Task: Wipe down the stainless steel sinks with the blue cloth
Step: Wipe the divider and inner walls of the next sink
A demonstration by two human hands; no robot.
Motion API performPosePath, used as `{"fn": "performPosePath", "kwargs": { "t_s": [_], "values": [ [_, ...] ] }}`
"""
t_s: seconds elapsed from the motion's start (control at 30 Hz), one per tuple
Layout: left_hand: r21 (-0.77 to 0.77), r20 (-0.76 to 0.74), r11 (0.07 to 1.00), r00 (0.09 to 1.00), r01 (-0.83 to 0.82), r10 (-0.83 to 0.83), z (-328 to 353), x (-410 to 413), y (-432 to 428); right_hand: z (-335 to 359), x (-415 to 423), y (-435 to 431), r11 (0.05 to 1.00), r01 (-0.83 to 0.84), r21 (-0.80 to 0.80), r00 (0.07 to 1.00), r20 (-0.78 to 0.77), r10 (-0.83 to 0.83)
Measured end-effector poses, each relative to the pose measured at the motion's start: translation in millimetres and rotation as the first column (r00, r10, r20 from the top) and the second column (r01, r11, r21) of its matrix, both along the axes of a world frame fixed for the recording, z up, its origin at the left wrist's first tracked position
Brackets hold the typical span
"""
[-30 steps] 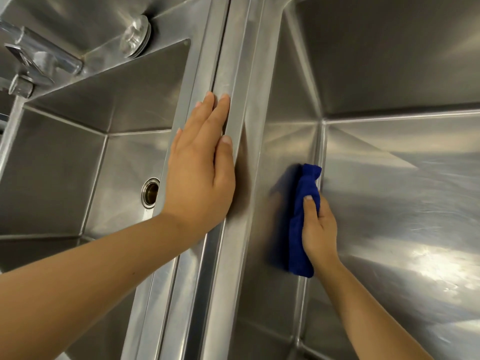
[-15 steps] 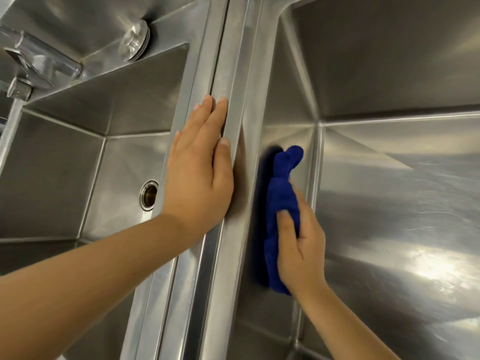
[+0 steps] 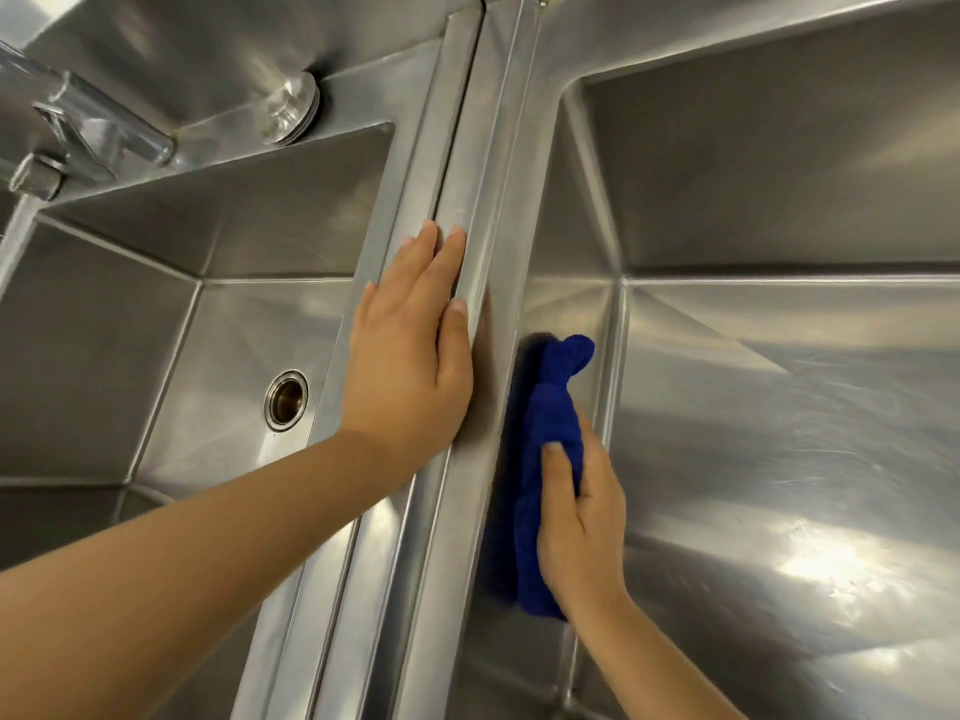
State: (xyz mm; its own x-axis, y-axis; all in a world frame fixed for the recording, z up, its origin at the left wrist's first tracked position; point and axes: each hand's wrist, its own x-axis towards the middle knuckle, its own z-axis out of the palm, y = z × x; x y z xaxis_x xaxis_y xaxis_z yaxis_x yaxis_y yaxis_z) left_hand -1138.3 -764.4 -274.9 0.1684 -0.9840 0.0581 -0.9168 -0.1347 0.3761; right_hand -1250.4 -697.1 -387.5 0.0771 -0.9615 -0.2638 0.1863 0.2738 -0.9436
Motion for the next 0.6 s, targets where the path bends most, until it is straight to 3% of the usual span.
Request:
{"fn": "performPosePath", "kwargs": {
  "t_s": [0.13, 0.3, 0.4, 0.6],
  "values": [
    [-0.001, 0.011, 1.000, 1.000, 0.000, 0.000, -1, 1, 0, -14, 1, -12, 0.980, 0.013, 0.199, 0.999, -0.040, -0.005],
    [0.011, 0.034, 1.000, 0.999, 0.012, -0.012, 0, 1, -1, 50, -7, 23, 0.997, -0.079, 0.021, 0.996, 0.032, 0.079],
    [0.016, 0.050, 1.000, 0.999, 0.004, -0.005, 1, 0, 0, 53, -5, 40, 0.994, -0.097, -0.051, 0.994, 0.036, 0.099],
    [0.029, 0.071, 0.999, 0.997, 0.012, -0.014, 1, -1, -1, 39, -20, 30, 0.976, -0.216, -0.002, 0.971, -0.109, 0.215]
  ]
}}
